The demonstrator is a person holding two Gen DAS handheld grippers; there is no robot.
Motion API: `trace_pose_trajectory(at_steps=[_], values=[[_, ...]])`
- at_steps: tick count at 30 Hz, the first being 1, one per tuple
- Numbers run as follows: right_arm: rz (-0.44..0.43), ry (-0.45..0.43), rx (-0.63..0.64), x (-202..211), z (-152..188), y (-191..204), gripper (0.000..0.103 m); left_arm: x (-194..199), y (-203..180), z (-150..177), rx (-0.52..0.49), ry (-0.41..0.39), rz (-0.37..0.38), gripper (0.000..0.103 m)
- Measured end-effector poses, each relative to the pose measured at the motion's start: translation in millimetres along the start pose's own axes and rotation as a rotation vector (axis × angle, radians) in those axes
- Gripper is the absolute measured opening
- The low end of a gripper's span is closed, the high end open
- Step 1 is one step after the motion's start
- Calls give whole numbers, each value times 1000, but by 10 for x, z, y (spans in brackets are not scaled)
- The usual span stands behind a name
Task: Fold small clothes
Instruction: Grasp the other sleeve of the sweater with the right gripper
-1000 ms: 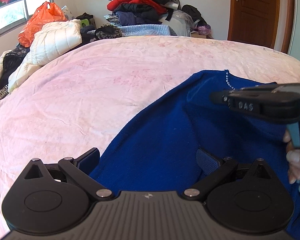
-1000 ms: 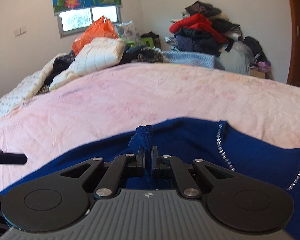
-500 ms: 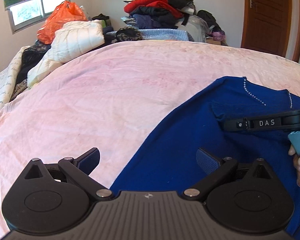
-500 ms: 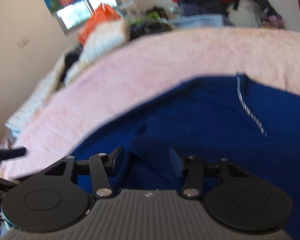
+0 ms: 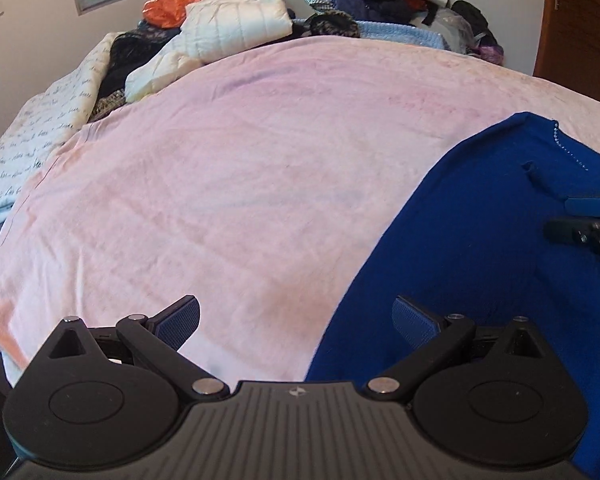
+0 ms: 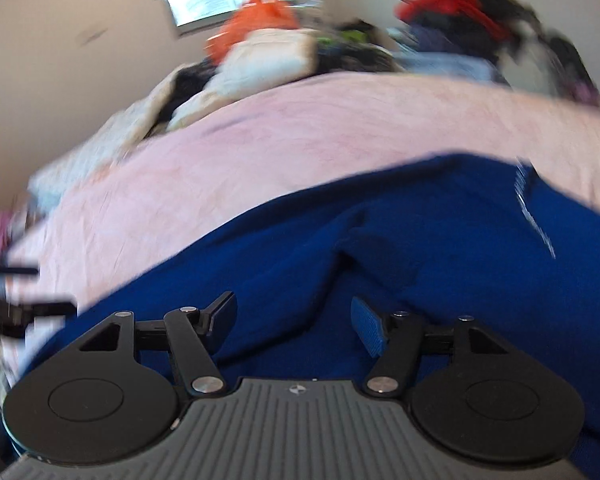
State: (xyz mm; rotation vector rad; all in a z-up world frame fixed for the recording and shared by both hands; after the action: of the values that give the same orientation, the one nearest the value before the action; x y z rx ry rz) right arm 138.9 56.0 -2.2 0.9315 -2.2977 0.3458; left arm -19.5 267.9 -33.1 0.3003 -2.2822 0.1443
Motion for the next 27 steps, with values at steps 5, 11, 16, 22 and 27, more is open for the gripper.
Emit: trace_pose_trajectory(at_steps=[5, 11, 16, 22, 27], values=[[-88, -61, 306, 250, 66, 795, 67, 172, 246, 224, 14, 33, 46, 103], [-217, -51, 449, 421, 168, 1295, 67, 255, 199, 421, -39, 62, 147, 103], [-270, -45, 650, 559, 402, 1680, 67, 236, 280, 521, -169, 19, -25, 103], [-260, -75, 848, 560, 643, 2055, 67, 195, 734, 527, -43, 43, -174, 103], [-281, -98, 857, 507, 598, 2219, 67, 232, 829, 473, 79, 22, -130, 103]])
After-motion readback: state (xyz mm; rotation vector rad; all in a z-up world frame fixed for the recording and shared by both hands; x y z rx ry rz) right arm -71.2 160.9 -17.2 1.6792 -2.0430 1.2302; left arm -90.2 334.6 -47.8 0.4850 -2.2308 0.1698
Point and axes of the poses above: each gripper's, at about its wrist camera, not at the fingertips, and x roughly against the way its jaws point, y to its left, z to its underside, the point moved 6 cm from there along -x, roughly the way its jaws point, and after that the axes turned 7 degrees about z, right-handed, at the moved point
